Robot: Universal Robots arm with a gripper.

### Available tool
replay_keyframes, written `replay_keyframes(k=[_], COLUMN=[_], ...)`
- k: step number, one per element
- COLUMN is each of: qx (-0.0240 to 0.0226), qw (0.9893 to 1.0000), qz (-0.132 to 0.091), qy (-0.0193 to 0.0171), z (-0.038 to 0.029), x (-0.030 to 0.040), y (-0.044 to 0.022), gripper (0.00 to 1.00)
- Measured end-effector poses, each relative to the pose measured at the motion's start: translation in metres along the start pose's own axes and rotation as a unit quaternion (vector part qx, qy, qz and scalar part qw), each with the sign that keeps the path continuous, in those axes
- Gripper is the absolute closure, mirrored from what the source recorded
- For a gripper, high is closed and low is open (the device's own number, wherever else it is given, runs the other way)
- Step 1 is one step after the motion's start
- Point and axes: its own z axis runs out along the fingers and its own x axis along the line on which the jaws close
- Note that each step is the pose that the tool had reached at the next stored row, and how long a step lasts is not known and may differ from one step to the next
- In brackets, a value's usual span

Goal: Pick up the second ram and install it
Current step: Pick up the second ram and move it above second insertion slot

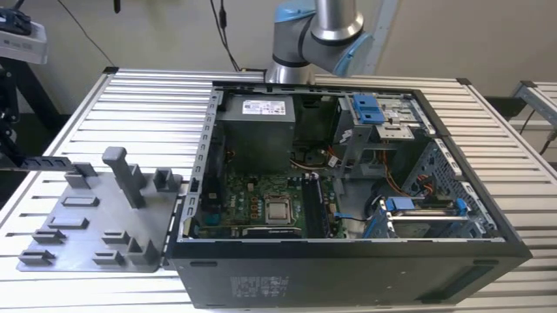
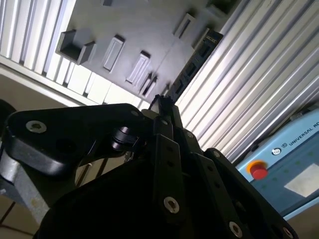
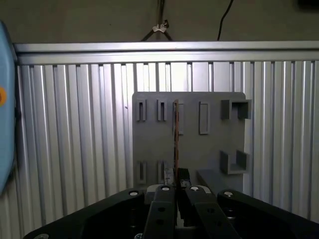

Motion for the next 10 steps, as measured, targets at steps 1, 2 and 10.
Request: replay_keyframes(k=[1,2,10], qx=[0.0,0.0,0.0], qw=[1.0,1.0,1.0], qz=[0.0,0.0,0.0], qy=[0.0,0.0,0.0], z=[-0.0015,-0.0032,-0.0142], x=[-0.0001,-0.0002,-0.0009], y=[0.0,0.0001,0.0004], gripper=[0.86,0.86,0.86])
